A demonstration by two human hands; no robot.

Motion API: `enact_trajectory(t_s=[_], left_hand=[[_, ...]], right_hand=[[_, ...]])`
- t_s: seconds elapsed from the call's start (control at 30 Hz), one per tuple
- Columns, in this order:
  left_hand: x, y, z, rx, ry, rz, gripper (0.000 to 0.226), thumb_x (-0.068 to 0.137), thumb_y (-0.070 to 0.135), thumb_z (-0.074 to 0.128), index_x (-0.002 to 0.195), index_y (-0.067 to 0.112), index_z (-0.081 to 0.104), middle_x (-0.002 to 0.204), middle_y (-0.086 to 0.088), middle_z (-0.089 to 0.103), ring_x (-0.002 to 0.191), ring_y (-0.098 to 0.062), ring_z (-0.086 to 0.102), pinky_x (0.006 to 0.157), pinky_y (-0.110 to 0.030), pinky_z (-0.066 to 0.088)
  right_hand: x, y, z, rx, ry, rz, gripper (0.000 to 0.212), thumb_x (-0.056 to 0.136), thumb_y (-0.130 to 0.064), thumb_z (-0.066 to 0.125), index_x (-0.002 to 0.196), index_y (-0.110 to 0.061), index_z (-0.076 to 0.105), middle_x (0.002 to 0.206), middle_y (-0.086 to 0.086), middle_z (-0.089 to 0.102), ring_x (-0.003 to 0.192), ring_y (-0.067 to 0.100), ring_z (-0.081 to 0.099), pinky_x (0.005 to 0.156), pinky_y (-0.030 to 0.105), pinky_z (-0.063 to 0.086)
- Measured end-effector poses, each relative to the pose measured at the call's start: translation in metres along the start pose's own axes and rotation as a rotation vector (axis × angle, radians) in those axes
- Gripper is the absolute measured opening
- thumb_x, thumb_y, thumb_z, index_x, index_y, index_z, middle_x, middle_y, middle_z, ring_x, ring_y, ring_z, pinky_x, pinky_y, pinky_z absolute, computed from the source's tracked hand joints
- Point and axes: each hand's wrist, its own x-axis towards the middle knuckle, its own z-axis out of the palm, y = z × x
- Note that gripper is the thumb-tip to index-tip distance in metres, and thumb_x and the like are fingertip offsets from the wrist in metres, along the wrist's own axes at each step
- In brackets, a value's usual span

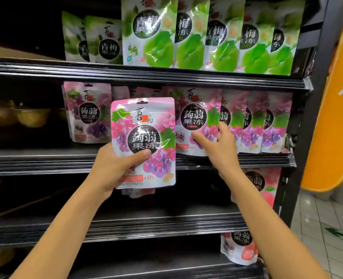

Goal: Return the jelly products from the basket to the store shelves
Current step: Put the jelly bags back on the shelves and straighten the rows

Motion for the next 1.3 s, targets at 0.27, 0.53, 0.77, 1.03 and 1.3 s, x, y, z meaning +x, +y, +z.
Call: enact_trajectory(t_s=[0.27, 0.53, 0.77, 1.03, 1.3], left_hand=[[0.001, -0.010, -0.002, 0.001, -0.014, 0.004, 0.052, 0.049, 0.043, 0.092, 0.097, 0.033, 0.073, 0.097, -0.003, 0.077, 0.087, -0.024, 0.075, 0.070, -0.039, 0.061], [0.000, -0.009, -0.002, 0.007, -0.021, 0.003, 0.053, 0.053, 0.040, 0.092, 0.101, 0.029, 0.072, 0.099, -0.004, 0.077, 0.089, -0.025, 0.075, 0.072, -0.040, 0.061], [-0.005, -0.007, -0.003, 0.011, -0.016, -0.007, 0.053, 0.051, 0.041, 0.093, 0.098, 0.028, 0.072, 0.094, -0.008, 0.077, 0.081, -0.032, 0.075, 0.062, -0.057, 0.059], [0.000, -0.003, 0.004, -0.008, -0.026, 0.007, 0.048, 0.052, 0.036, 0.092, 0.097, 0.032, 0.074, 0.097, -0.003, 0.077, 0.087, -0.023, 0.075, 0.066, -0.032, 0.060], [0.009, 0.009, 0.019, -0.019, -0.019, 0.029, 0.048, 0.057, 0.038, 0.088, 0.101, 0.023, 0.074, 0.097, -0.003, 0.077, 0.089, -0.022, 0.075, 0.071, -0.032, 0.060]], right_hand=[[-0.012, 0.004, -0.033, -0.254, -0.031, -0.017, 0.038, 0.075, -0.038, 0.082, 0.102, -0.031, 0.055, 0.090, -0.013, 0.064, 0.086, 0.000, 0.061, 0.084, 0.028, 0.053], [-0.008, 0.000, -0.012, -0.371, 0.076, 0.013, 0.054, 0.072, -0.048, 0.082, 0.117, -0.029, 0.060, 0.083, -0.019, 0.060, 0.080, 0.003, 0.060, 0.078, 0.038, 0.050], [-0.004, 0.003, -0.015, -0.371, 0.049, 0.064, 0.045, 0.079, -0.042, 0.079, 0.118, -0.029, 0.063, 0.089, -0.010, 0.071, 0.082, 0.017, 0.069, 0.083, 0.045, 0.054], [-0.006, 0.005, -0.024, -0.333, 0.105, -0.041, 0.036, 0.083, -0.030, 0.077, 0.113, -0.015, 0.067, 0.085, -0.008, 0.069, 0.083, 0.008, 0.065, 0.076, 0.022, 0.051], [-0.035, -0.035, -0.007, 0.102, -0.256, -0.001, 0.025, 0.089, -0.042, 0.065, 0.102, -0.021, 0.070, 0.087, -0.001, 0.075, 0.081, 0.007, 0.070, 0.067, 0.024, 0.054]])
